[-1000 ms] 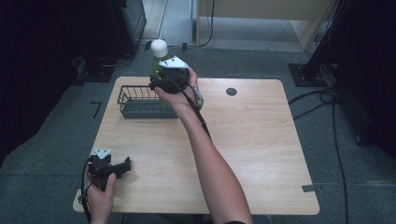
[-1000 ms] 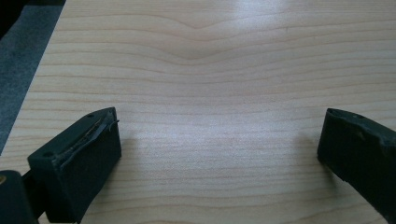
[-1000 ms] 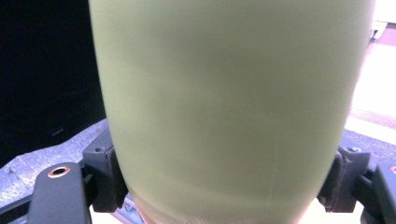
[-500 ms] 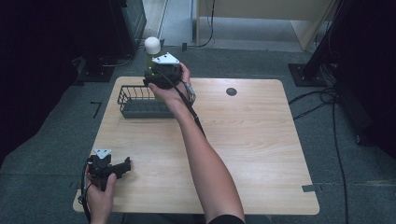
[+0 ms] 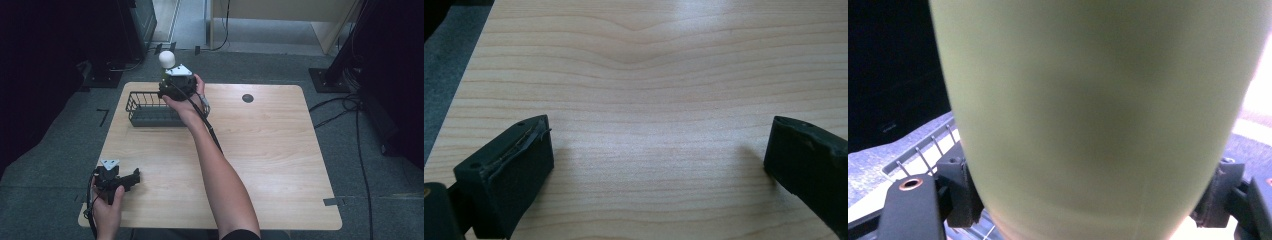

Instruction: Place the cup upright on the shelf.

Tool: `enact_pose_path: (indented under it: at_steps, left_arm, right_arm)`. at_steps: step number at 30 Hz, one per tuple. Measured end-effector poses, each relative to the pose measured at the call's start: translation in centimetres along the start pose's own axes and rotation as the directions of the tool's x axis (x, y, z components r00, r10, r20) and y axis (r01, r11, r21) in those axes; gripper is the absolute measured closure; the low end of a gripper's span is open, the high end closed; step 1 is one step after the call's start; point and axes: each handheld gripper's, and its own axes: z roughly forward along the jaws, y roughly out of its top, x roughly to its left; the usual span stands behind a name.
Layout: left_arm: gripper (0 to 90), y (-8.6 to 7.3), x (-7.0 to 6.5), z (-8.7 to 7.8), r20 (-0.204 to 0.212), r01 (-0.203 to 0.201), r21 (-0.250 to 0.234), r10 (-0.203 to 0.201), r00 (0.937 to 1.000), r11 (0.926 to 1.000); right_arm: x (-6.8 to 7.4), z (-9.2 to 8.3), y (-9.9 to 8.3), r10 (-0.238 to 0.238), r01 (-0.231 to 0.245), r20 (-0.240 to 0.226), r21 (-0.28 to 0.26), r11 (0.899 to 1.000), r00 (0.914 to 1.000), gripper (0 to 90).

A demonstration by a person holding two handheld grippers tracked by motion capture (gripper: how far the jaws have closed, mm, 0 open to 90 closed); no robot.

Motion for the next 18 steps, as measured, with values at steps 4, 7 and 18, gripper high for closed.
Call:
enact_pose_path:
  at_steps: [4,7,18]
  left_arm:
    - [0.0,0.0,0.0,0.0,0.000,0.001,-0.001,-0.001,1.0000,1.0000]
    - [0.1,0.0,0.0,0.0,0.001,-0.002,0.002,0.002,1.0000,1.0000]
    - [0.0,0.0,0.0,0.0,0.000,-0.002,0.001,0.002,1.0000,1.0000]
  right_arm:
    - [-0.3,0.3,-0.7,0.007,-0.007,-0.006,0.020,1.000,1.0000,20.6]
    - [-0.4,0.4,-1.1,-0.002,0.002,-0.001,0.032,0.999,1.0000,20.6]
    - [-0.8,0.7,-1.2,0.039,-0.039,-0.024,0.021,0.999,0.9989,19.5]
